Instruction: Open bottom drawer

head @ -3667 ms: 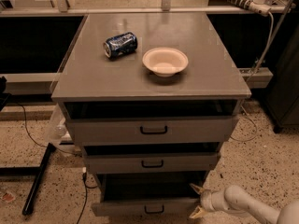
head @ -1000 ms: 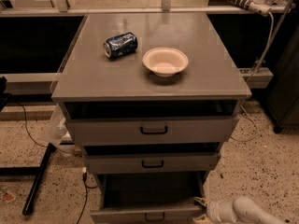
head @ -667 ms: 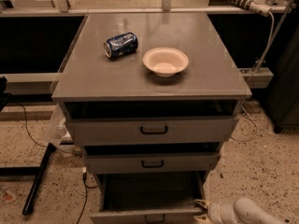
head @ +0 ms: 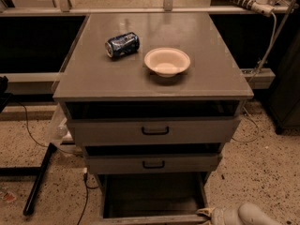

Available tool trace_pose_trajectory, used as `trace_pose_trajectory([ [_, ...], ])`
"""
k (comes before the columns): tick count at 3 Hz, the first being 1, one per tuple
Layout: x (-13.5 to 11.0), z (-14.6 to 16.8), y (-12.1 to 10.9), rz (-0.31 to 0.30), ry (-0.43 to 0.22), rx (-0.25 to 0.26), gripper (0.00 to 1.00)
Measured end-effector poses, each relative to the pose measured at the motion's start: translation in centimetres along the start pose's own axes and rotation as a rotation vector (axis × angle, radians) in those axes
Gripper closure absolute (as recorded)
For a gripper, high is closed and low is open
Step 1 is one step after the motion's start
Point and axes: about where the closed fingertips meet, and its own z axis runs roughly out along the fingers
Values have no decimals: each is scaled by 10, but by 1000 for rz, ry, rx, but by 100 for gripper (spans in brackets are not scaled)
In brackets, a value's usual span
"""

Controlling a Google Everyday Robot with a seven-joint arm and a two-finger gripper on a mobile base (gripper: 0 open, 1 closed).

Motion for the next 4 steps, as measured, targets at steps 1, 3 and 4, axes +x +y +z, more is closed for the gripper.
trace_pose_trajectory([
  [1, -2, -2, -1, 0, 0, 0, 100],
  [3, -1, -5, 9, 4, 1, 2, 82],
  [4, -1, -5, 9, 4, 1, 2, 51],
])
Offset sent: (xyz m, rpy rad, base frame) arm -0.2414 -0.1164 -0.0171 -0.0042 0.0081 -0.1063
